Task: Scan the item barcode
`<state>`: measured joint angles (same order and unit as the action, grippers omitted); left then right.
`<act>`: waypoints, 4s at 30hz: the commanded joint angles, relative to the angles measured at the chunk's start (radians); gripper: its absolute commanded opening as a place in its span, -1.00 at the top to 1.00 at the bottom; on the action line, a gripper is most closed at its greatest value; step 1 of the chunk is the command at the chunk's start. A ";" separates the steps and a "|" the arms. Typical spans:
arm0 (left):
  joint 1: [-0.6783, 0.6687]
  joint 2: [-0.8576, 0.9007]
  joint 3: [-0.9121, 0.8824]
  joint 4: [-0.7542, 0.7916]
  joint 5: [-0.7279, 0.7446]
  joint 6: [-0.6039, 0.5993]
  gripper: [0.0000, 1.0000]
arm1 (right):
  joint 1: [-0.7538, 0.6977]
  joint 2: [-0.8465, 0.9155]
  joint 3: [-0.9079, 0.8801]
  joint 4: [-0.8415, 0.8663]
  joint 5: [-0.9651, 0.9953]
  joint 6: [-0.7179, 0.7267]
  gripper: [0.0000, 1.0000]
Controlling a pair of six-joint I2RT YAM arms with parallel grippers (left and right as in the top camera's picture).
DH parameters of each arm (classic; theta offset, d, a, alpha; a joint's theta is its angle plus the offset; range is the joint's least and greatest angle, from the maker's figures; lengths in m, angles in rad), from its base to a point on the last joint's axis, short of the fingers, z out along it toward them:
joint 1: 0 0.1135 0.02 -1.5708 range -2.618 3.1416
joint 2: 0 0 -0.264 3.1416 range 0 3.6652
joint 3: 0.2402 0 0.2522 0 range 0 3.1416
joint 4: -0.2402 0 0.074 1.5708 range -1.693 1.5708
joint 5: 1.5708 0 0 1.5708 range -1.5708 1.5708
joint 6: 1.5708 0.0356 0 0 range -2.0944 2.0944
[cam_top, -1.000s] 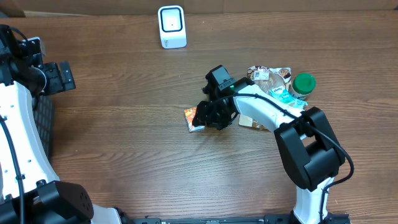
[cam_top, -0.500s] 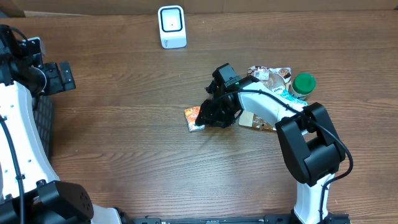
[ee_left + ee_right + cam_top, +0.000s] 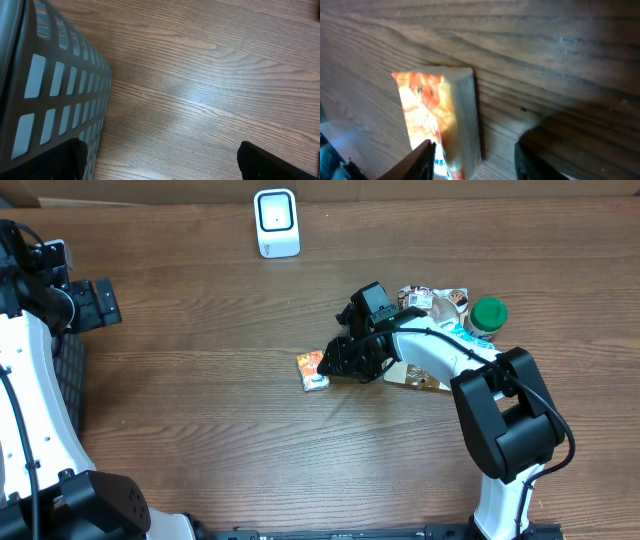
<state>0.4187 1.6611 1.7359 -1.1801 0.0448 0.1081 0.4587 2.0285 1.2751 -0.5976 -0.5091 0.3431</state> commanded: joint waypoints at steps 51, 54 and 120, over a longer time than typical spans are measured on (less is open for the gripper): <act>-0.007 0.000 0.000 0.003 0.000 0.012 -0.99 | -0.240 -0.240 -0.028 0.881 -0.928 1.003 0.92; -0.007 0.000 0.000 0.003 0.000 0.012 -0.99 | -0.240 -0.240 -0.028 0.882 -0.928 1.003 0.92; -0.009 0.000 0.000 0.003 0.000 0.012 -0.99 | 0.167 0.560 0.787 0.877 0.975 -1.342 0.92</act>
<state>0.4187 1.6611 1.7355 -1.1805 0.0448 0.1081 0.6373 2.5710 2.0529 0.2703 0.4850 -0.9955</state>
